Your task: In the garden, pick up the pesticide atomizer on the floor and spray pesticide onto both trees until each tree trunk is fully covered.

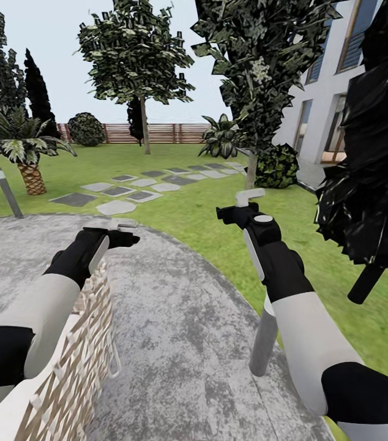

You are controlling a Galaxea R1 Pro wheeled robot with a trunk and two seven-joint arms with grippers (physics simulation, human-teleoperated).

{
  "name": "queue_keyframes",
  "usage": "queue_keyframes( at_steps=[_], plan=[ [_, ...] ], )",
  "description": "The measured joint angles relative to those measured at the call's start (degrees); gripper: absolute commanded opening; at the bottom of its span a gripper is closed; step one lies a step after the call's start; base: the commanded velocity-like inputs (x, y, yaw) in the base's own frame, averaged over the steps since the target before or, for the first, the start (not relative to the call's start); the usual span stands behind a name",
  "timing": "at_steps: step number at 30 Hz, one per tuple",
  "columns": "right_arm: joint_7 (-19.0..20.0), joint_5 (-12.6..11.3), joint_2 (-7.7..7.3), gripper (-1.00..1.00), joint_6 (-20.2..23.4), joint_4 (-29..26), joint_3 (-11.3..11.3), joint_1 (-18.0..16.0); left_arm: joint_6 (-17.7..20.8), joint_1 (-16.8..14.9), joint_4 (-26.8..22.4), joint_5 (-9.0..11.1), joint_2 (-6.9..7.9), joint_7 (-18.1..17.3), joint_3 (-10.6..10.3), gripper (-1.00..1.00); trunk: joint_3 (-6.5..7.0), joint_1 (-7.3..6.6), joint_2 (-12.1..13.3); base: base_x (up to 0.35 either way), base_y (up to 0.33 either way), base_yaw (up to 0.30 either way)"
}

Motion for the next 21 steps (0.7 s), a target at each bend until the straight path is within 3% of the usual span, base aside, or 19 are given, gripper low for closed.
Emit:
queue_keyframes(
  at_steps=[6,21],
  plan=[
    [0.0,0.01,0.0,1.0,0.03,0.03,0.0,0.0,0.02,0.0,-0.04,-0.06,0.05,0.04,0.03,1.0,0.0,0.0,0.0,0.173,0.0,0.004],
    [0.0,0.02,0.0,1.0,0.04,0.03,0.0,0.0,-0.31,0.0,-0.05,-0.07,-0.03,0.16,0.26,1.0,0.0,0.0,0.0,0.332,0.0,0.0]
  ],
)
